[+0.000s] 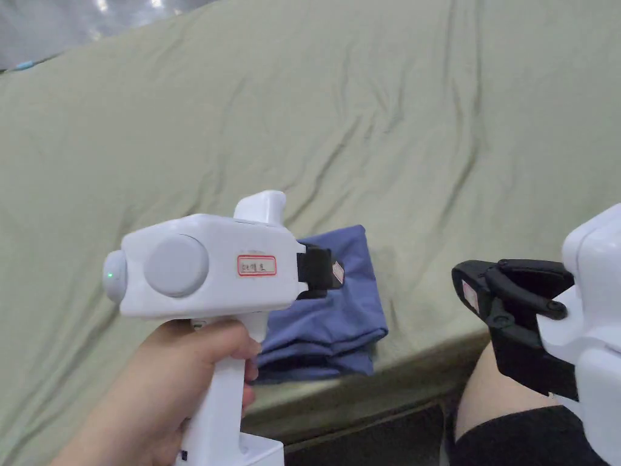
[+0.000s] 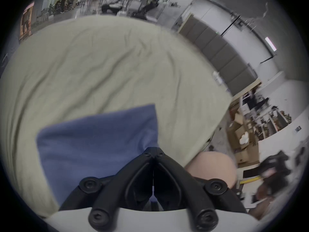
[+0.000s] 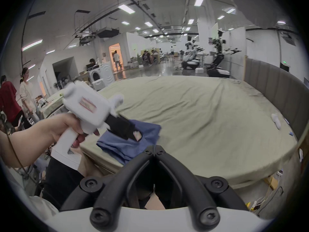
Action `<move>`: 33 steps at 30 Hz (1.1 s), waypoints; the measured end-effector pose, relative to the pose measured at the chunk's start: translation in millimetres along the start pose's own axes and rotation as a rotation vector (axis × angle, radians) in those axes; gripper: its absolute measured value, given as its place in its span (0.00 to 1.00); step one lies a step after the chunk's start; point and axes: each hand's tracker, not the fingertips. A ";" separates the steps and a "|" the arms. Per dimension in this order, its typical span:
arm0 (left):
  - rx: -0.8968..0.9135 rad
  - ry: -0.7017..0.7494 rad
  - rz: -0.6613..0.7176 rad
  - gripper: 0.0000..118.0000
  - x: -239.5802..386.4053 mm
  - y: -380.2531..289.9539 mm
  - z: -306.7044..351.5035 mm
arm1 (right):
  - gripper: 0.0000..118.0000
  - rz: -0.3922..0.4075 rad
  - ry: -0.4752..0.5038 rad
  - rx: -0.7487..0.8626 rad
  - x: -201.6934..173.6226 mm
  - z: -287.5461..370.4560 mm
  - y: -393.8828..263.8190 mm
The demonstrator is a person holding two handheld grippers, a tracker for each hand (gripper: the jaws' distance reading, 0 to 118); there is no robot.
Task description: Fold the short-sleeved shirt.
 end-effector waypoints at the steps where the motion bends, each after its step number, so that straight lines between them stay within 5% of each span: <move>1: 0.049 -0.022 0.006 0.00 -5.3 1.3 22.9 | 0.02 0.002 0.032 -0.024 -5.7 -14.9 8.0; 5: 0.198 -0.127 0.147 0.00 -51.9 -8.0 100.6 | 0.02 -0.112 0.197 -0.119 -14.5 -102.5 35.5; 8: 0.218 -0.176 0.257 0.00 -98.4 -24.9 123.6 | 0.02 -0.133 0.085 -0.267 -9.0 -180.8 27.2; 11: 0.160 -0.215 0.381 0.01 -139.2 -41.8 114.2 | 0.02 -0.248 0.069 -0.396 6.8 -220.2 -4.0; 13: 0.108 -0.231 0.426 0.32 -162.2 -52.6 101.2 | 0.02 -0.297 0.119 -0.346 16.6 -222.6 -20.7; 15: 0.077 -0.153 0.438 0.42 -176.0 -58.7 79.6 | 0.02 -0.324 0.136 -0.327 22.8 -212.3 -20.4; 16: 0.040 -0.144 0.424 0.73 -181.4 -60.0 69.1 | 0.02 -0.318 0.119 -0.334 21.7 -211.3 -18.9; 17: 0.010 -0.184 0.421 0.90 -186.5 -61.7 56.3 | 0.02 -0.305 0.112 -0.335 20.3 -211.4 -19.3; 18: -0.013 -0.226 0.429 0.92 -187.6 -61.8 42.5 | 0.02 -0.283 0.109 -0.331 19.3 -211.5 -20.2; 23: -0.020 -0.403 0.400 0.91 -169.8 -53.9 2.9 | 0.02 -0.287 0.103 -0.328 17.9 -208.2 -18.4; 24: -0.045 -0.468 0.410 0.76 -165.4 -51.6 -2.6 | 0.02 -0.290 0.102 -0.324 17.0 -205.9 -17.8; 25: -0.038 -0.425 0.406 0.39 -158.8 -48.4 -4.4 | 0.02 -0.293 0.094 -0.317 14.4 -201.7 -15.7; 26: -0.026 -0.313 0.305 0.16 -151.3 -45.1 -1.1 | 0.02 -0.290 0.075 -0.313 10.4 -195.4 -12.4; 33: -0.049 -0.184 0.103 0.16 -177.7 -24.4 92.5 | 0.02 -0.209 0.123 -0.236 -18.9 -142.4 7.9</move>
